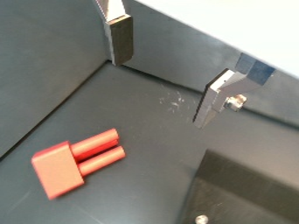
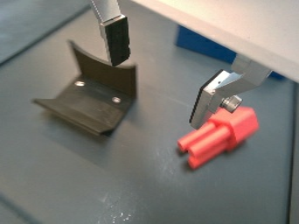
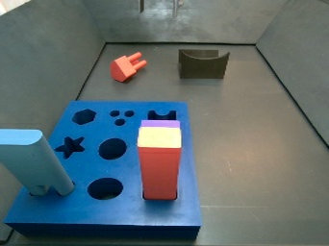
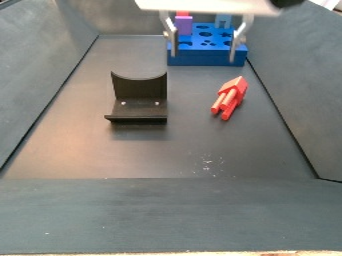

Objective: Pick up the 3 prong object. Move up. Place the 3 prong object on the fixture. Regrasp the 3 prong object. Move to above the board. Insert the 3 prong object.
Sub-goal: Pick up the 3 prong object.

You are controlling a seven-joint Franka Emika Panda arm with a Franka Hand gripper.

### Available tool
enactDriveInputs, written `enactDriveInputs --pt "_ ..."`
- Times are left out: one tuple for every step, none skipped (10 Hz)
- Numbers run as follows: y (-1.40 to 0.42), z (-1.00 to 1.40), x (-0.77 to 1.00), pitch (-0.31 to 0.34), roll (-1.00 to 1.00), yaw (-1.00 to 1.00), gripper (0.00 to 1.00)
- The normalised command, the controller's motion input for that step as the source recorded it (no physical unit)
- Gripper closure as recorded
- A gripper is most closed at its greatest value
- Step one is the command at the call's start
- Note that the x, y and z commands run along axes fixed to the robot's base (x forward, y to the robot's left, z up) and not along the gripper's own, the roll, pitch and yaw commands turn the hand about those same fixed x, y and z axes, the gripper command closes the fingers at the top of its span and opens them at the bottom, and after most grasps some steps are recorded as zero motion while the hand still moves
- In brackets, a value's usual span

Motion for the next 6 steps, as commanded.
enactDriveInputs --pt "0.05 -0.54 -0.31 -0.033 0.05 -0.88 0.00" --pt "0.05 -0.54 -0.35 -0.024 0.05 -0.86 0.00" --pt "0.05 -0.55 -0.35 -0.024 0.04 -0.87 0.00" --pt "0.03 -0.54 -0.36 -0.039 0.07 -0.81 0.00" --pt "-0.05 -0.69 -0.33 0.000 0.19 -0.69 0.00" --pt "-0.22 -0.77 -0.29 -0.019 0.20 -0.55 0.00"
